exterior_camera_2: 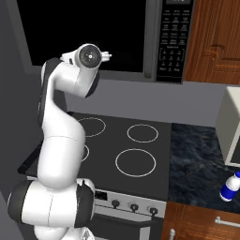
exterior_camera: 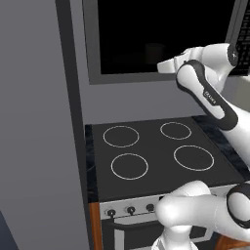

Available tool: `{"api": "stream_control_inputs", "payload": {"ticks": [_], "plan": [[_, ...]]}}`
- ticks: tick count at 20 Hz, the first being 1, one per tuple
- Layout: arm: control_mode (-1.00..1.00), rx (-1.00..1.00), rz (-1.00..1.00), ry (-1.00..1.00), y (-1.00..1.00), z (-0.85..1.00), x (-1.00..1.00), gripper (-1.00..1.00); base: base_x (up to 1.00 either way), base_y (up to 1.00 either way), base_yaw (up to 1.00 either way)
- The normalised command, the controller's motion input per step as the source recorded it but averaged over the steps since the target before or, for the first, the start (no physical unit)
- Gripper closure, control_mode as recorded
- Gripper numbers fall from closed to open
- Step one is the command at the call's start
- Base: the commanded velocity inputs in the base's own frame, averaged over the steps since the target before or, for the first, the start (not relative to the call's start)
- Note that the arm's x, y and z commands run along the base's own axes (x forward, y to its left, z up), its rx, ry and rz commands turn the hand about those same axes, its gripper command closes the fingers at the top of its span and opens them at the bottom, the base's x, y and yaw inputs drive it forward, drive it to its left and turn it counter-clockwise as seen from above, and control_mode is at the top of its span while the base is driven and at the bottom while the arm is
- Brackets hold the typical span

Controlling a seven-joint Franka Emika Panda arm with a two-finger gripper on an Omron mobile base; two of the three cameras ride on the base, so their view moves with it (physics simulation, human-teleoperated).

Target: Place the microwavable item in the microwave. Then, close the microwave door and press the start button.

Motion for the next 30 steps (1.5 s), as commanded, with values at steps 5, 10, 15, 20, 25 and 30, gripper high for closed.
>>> {"api": "stream_control_inputs", "payload": {"ticks": [5, 10, 15, 20, 25, 30], "plan": [[-1.00, 0.00, 0.07, -0.18, -0.01, 0.00, -0.78, -1.00, 0.00, 0.00, 0.00], [-1.00, 0.00, 0.07, -0.31, -0.58, 0.00, -0.99, -1.00, 0.00, 0.00, 0.00], [-1.00, 0.00, 0.06, -0.27, -1.00, 0.00, -0.48, -1.00, 0.00, 0.00, 0.00], [-1.00, -0.04, 0.02, -0.31, -1.00, 0.00, -0.21, -1.00, 0.00, 0.00, 0.00], [-1.00, -0.15, 0.03, -0.28, -0.94, 0.00, -0.09, -1.00, 0.00, 0.00, 0.00], [-1.00, -0.32, 0.04, -0.20, -0.75, 0.00, -0.05, -1.00, 0.00, 0.00, 0.00]]}}
